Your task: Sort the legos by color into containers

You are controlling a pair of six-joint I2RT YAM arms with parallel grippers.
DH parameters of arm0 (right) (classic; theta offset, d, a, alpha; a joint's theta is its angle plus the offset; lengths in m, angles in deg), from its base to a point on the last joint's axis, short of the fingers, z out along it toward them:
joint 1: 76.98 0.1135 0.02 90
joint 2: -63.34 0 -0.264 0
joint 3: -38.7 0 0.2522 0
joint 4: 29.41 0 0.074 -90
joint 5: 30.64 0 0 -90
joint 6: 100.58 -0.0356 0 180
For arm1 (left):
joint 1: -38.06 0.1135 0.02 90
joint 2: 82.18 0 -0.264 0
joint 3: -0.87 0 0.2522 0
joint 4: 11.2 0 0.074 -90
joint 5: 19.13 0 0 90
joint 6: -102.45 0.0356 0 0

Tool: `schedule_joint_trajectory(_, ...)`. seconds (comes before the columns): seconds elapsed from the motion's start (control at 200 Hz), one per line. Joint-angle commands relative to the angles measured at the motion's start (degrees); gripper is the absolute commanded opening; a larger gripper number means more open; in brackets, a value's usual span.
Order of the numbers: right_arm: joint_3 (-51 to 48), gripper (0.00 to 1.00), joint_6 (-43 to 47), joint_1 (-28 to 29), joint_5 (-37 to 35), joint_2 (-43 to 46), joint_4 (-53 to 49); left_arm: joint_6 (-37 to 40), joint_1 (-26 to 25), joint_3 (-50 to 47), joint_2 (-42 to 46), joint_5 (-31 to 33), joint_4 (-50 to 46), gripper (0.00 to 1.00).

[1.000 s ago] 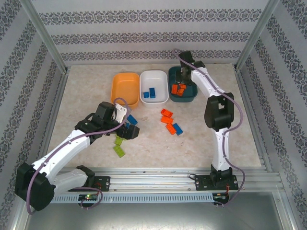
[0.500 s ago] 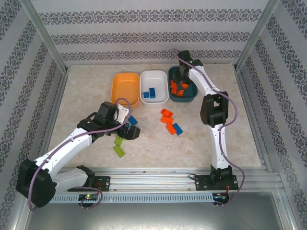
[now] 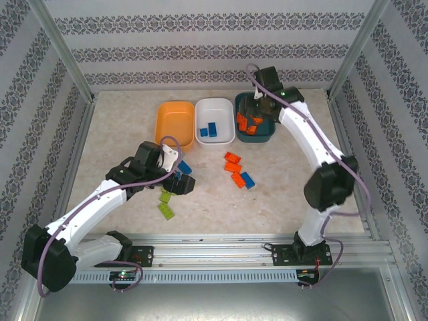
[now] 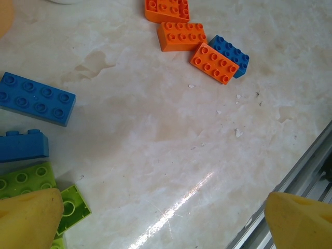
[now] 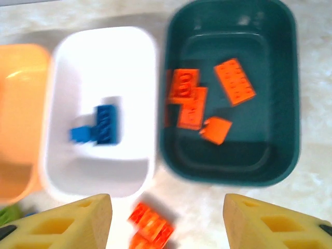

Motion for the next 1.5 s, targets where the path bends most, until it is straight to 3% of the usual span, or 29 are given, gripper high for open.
schedule_joint_trajectory(0.0, -9.37, 0.6, 0.16, 3.6, 3.04, 4.08, -1.68, 1.83, -0.72, 1.23, 1.29, -0.4, -0.9, 1.0)
schedule_joint_trajectory(0.18, -27.43, 0.6, -4.06, 10.27, 4.1, 9.15, 3.13, 1.88, -0.74, 1.15, 1.44, -0.86, -0.8, 1.0)
schedule_joint_trajectory(0.35, -35.79, 0.6, -6.79, 13.57, 4.21, 7.82, 6.91, 1.79, -0.74, 1.15, 1.51, -0.63, -0.88, 1.0)
schedule_joint_trajectory(1.494, -39.25, 0.59, -8.93, 16.68, 4.67, -0.49, 12.09, 1.96, -0.77, 1.13, 1.94, 0.02, -1.23, 1.0)
